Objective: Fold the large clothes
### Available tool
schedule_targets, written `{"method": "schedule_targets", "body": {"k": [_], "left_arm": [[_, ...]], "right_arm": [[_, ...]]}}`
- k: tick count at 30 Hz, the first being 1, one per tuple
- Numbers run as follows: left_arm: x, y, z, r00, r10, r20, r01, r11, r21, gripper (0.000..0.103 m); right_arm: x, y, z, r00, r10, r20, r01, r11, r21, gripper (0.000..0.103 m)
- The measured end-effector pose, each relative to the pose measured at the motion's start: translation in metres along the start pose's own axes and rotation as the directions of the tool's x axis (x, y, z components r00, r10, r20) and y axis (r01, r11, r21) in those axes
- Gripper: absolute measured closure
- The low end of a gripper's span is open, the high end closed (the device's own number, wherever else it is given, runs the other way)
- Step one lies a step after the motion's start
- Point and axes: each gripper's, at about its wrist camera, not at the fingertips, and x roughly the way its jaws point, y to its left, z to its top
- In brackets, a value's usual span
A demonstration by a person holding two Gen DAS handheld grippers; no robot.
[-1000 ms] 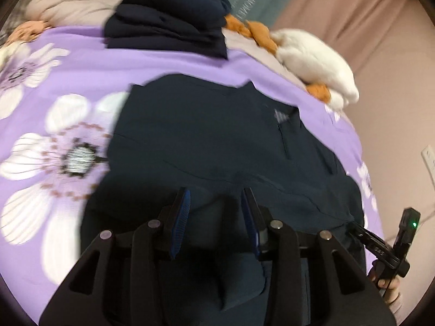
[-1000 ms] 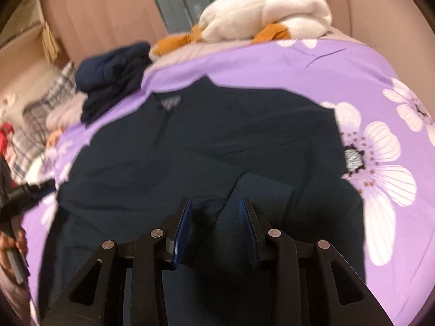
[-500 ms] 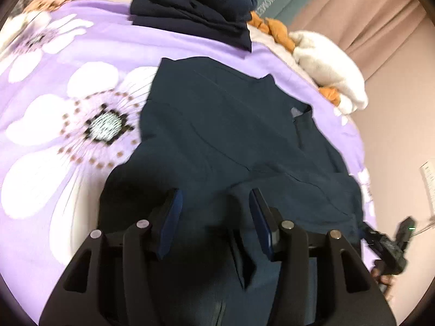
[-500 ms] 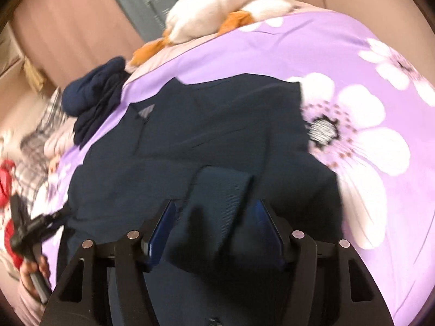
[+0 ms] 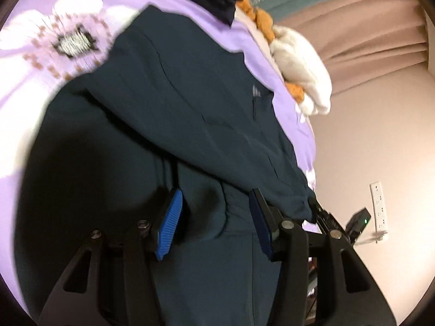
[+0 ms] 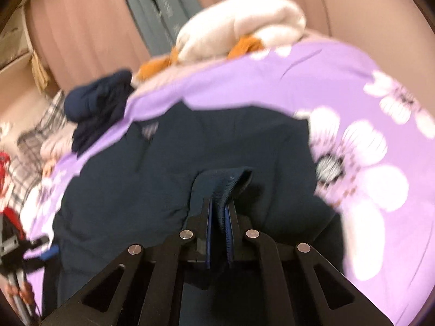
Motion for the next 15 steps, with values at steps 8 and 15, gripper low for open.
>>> {"method": "schedule_targets", "body": {"k": [8, 15], "left_arm": [[0.026, 0.004, 0.009, 0.999, 0.014, -0.030, -0.015, 0.998, -0.055, 0.056], [0.010, -0.006, 0.026, 0.992, 0.080, 0.100, -0.082, 0.996, 0.016, 0.099]], "right_arm": [[0.025, -0.018, -0.018, 0.987, 0.070, -0.147, -0.051, 0.991, 0.123, 0.061], [0.028, -0.003, -0.016, 0.989, 0.052, -0.138, -0.047, 0.998, 0.043, 0.090]]}}
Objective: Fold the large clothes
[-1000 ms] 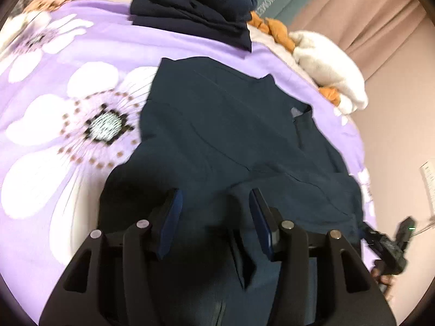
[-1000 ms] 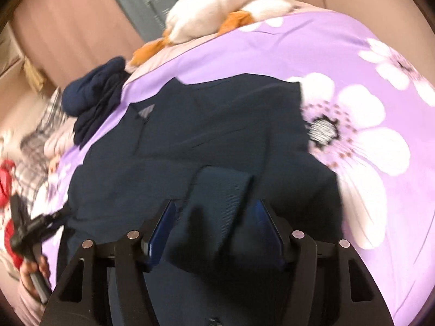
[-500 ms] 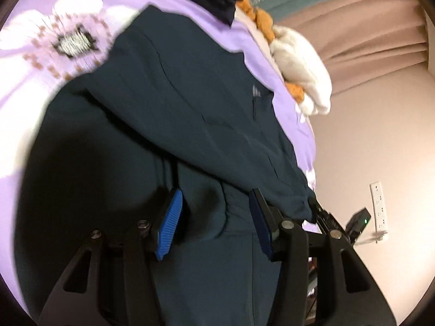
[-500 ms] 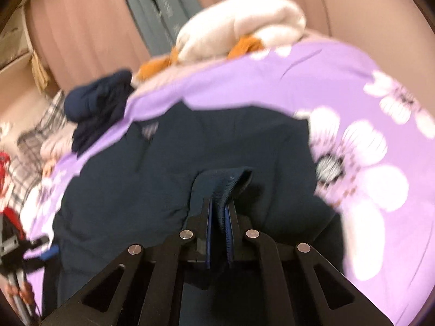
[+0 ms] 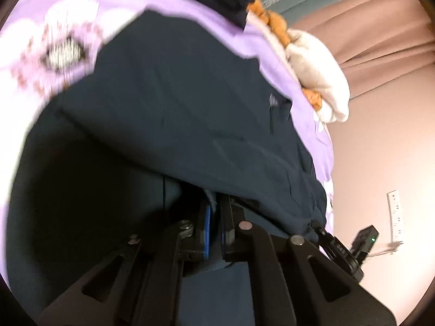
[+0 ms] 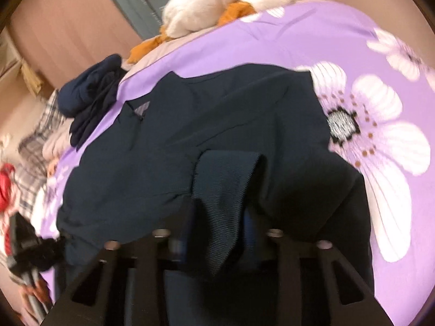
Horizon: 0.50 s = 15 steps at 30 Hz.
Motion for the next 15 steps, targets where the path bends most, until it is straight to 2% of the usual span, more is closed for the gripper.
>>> {"method": "schedule_targets", "body": {"k": [2, 5, 8, 11, 12, 13, 14, 15], "left_arm": [[-0.009, 0.000, 0.007, 0.999, -0.033, 0.039, 0.032, 0.999, 0.011, 0.099], [-0.006, 0.008, 0.010, 0.998, 0.044, 0.037, -0.046, 0.998, 0.052, 0.099], [0.003, 0.026, 0.003, 0.993, 0.112, -0.023, -0.111, 0.993, 0.038, 0.103], [-0.011, 0.034, 0.000, 0.994, 0.102, -0.024, -0.101, 0.994, 0.046, 0.102], [-0.016, 0.034, -0.001, 0.994, 0.108, -0.019, -0.106, 0.993, 0.057, 0.098], [-0.023, 0.030, 0.001, 0.993, 0.115, -0.001, -0.115, 0.990, 0.077, 0.095], [-0.027, 0.026, 0.003, 0.993, 0.118, 0.015, -0.119, 0.989, 0.091, 0.093], [-0.029, 0.021, 0.006, 0.994, 0.110, 0.027, -0.112, 0.989, 0.098, 0.089]], "right_arm": [[-0.004, 0.002, 0.004, 0.999, 0.003, 0.034, -0.003, 1.000, -0.007, 0.093], [-0.008, -0.003, 0.004, 0.997, -0.029, 0.075, 0.030, 0.999, -0.011, 0.093], [0.010, -0.004, 0.001, 0.998, -0.070, 0.007, 0.070, 0.997, -0.028, 0.093], [0.005, -0.007, 0.003, 0.997, -0.083, -0.007, 0.083, 0.997, -0.011, 0.092], [-0.001, -0.009, 0.006, 0.996, -0.089, -0.001, 0.089, 0.996, 0.002, 0.087], [-0.007, -0.009, 0.008, 0.992, -0.125, 0.016, 0.125, 0.992, 0.004, 0.084], [-0.013, -0.008, 0.011, 0.985, -0.165, 0.041, 0.166, 0.986, -0.008, 0.076], [-0.018, -0.004, 0.013, 0.982, -0.177, 0.068, 0.179, 0.983, -0.025, 0.073]]}}
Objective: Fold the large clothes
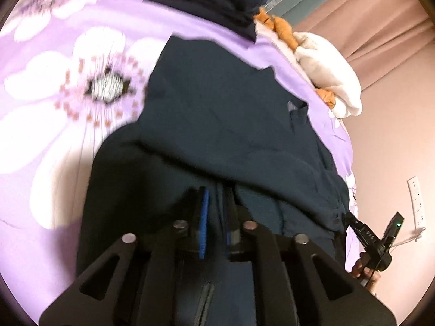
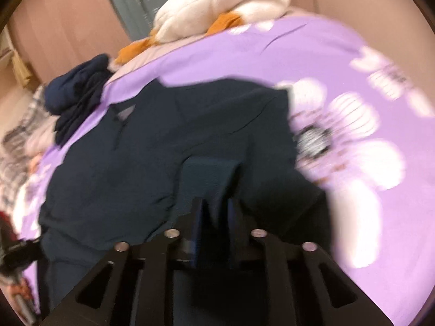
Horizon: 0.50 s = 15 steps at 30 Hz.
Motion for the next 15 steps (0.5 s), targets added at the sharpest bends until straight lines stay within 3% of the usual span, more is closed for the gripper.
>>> {"method": "schedule_targets", "body": {"k": [4, 8, 13, 15], "left_arm": [[0.009, -0.026, 0.011, 0.999, -0.041, 0.023, 0.040, 0.999, 0.034, 0.079], [0.034, -0.053, 0.013, 1.000, 0.008, 0.014, -0.009, 0.992, 0.129, 0.074], [0.071, -0.049, 0.001, 0.988, 0.149, -0.050, -0.134, 0.965, 0.223, 0.074], [0.073, -0.053, 0.000, 0.984, 0.175, -0.036, -0.159, 0.951, 0.265, 0.073]], "right_arm": [[-0.003, 0.024, 0.000, 0.990, 0.140, 0.015, -0.140, 0.989, -0.040, 0.073], [0.015, 0.054, -0.008, 0.976, 0.215, -0.038, -0.218, 0.972, -0.093, 0.073], [0.041, 0.067, -0.023, 0.989, 0.120, -0.089, -0.134, 0.975, -0.178, 0.073], [0.041, 0.071, -0.026, 0.993, 0.084, -0.079, -0.099, 0.970, -0.221, 0.073]]}}
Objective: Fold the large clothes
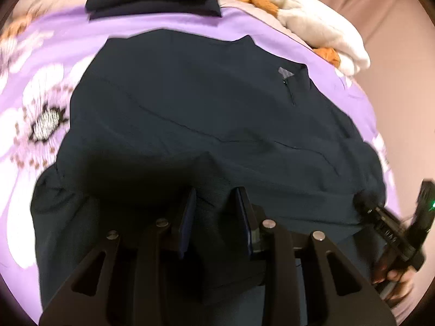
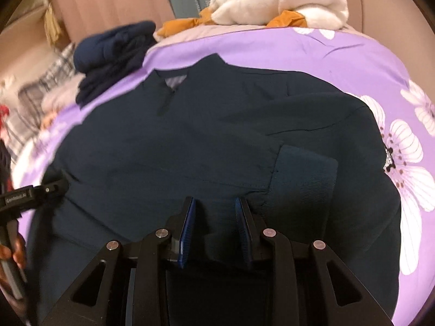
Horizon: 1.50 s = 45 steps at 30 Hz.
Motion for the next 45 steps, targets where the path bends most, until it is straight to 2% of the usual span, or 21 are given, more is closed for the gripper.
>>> {"method": "schedule_targets", "body": {"k": [3, 5, 6, 7, 9, 11, 13, 15, 17, 18, 19, 24, 28, 31, 33, 34, 38, 40, 42, 45], "left_arm": [[-0.009, 0.001, 0.003, 1.000, 0.001, -0.031, -0.002, 0.999, -0.034, 0.071], [-0.029, 0.001, -0.003, 1.000, -0.010, -0.011, 0.010, 0.999, -0.042, 0.056], [-0.041, 0.001, -0.008, 1.000, -0.008, 0.009, 0.008, 0.999, -0.035, 0.040], [-0.055, 0.001, -0.016, 0.999, -0.002, 0.034, 0.003, 1.000, -0.027, 0.031], [-0.083, 0.004, -0.034, 0.998, 0.001, 0.063, -0.001, 1.000, -0.015, 0.031], [-0.111, 0.008, -0.056, 0.997, 0.007, 0.072, -0.006, 1.000, -0.014, 0.030], [-0.141, 0.014, -0.082, 0.995, 0.016, 0.094, -0.015, 1.000, -0.015, 0.020], [-0.170, 0.019, -0.108, 0.992, 0.018, 0.123, -0.017, 1.000, -0.014, 0.017], [-0.197, 0.025, -0.135, 0.990, 0.035, 0.139, -0.033, 0.999, -0.020, 0.011], [-0.204, 0.026, -0.143, 0.989, 0.042, 0.144, -0.039, 0.999, -0.023, 0.003], [-0.219, 0.030, -0.159, 0.986, 0.054, 0.155, -0.050, 0.998, -0.030, 0.001], [-0.253, 0.040, -0.207, 0.982, 0.075, 0.173, -0.066, 0.996, -0.053, 0.001], [-0.271, 0.054, -0.231, 0.979, 0.062, 0.195, -0.039, 0.992, -0.120, 0.001], [-0.278, 0.068, -0.242, 0.974, 0.049, 0.222, -0.004, 0.980, -0.199, 0.001], [-0.284, 0.075, -0.248, 0.964, 0.041, 0.263, 0.026, 0.969, -0.247, 0.001], [-0.289, 0.080, -0.253, 0.952, 0.031, 0.304, 0.055, 0.961, -0.270, 0.001], [-0.301, 0.086, -0.265, 0.931, 0.048, 0.362, 0.068, 0.952, -0.300, 0.001], [-0.303, 0.086, -0.267, 0.936, 0.041, 0.349, 0.066, 0.955, -0.290, 0.000], [-0.298, 0.087, -0.269, 0.952, 0.014, 0.305, 0.077, 0.956, -0.282, 0.001], [-0.285, 0.085, -0.270, 0.966, -0.079, 0.248, 0.144, 0.956, -0.256, 0.000]], "right_arm": [[-0.001, 0.005, 0.004, 0.999, -0.031, -0.028, 0.030, 0.999, -0.034, 0.071], [-0.012, 0.004, 0.007, 0.999, -0.015, -0.049, 0.015, 1.000, 0.003, 0.069], [-0.019, 0.004, 0.003, 0.999, 0.007, -0.043, -0.006, 1.000, 0.021, 0.065], [-0.034, 0.002, 0.001, 0.998, 0.055, -0.022, -0.054, 0.998, 0.042, 0.062], [-0.055, 0.002, -0.008, 0.995, 0.095, 0.004, -0.095, 0.994, 0.050, 0.053], [-0.077, 0.002, -0.021, 0.992, 0.123, 0.017, -0.123, 0.991, 0.048, 0.050], [-0.095, 0.003, -0.037, 0.988, 0.150, 0.018, -0.151, 0.988, 0.044, 0.043], [-0.114, 0.004, -0.055, 0.987, 0.160, 0.024, -0.160, 0.986, 0.033, 0.032], [-0.132, 0.004, -0.074, 0.984, 0.175, 0.033, -0.176, 0.984, 0.034, 0.031], [-0.140, 0.005, -0.083, 0.983, 0.181, 0.031, -0.183, 0.982, 0.039, 0.030], [-0.147, 0.004, -0.091, 0.982, 0.186, 0.030, -0.187, 0.981, 0.049, 0.030], [-0.171, 0.005, -0.118, 0.978, 0.207, 0.021, -0.208, 0.974, 0.089, 0.016], [-0.179, 0.006, -0.126, 0.974, 0.227, 0.018, -0.227, 0.966, 0.124, 0.012], [-0.185, 0.001, -0.137, 0.973, 0.229, 0.012, -0.228, 0.961, 0.157, 0.005], [-0.191, -0.005, -0.146, 0.975, 0.221, 0.033, -0.224, 0.956, 0.188, 0.004], [-0.195, -0.009, -0.151, 0.977, 0.207, 0.046, -0.213, 0.955, 0.205, 0.004], [-0.203, -0.027, -0.170, 0.988, 0.144, 0.050, -0.152, 0.956, 0.252, 0.004], [-0.206, -0.037, -0.180, 0.991, 0.124, 0.042, -0.130, 0.955, 0.268, 0.004], [-0.210, -0.044, -0.188, 0.994, 0.103, 0.040, -0.111, 0.951, 0.288, 0.004], [-0.213, -0.061, -0.200, 0.995, 0.091, 0.038, -0.098, 0.935, 0.342, 0.004]]}}
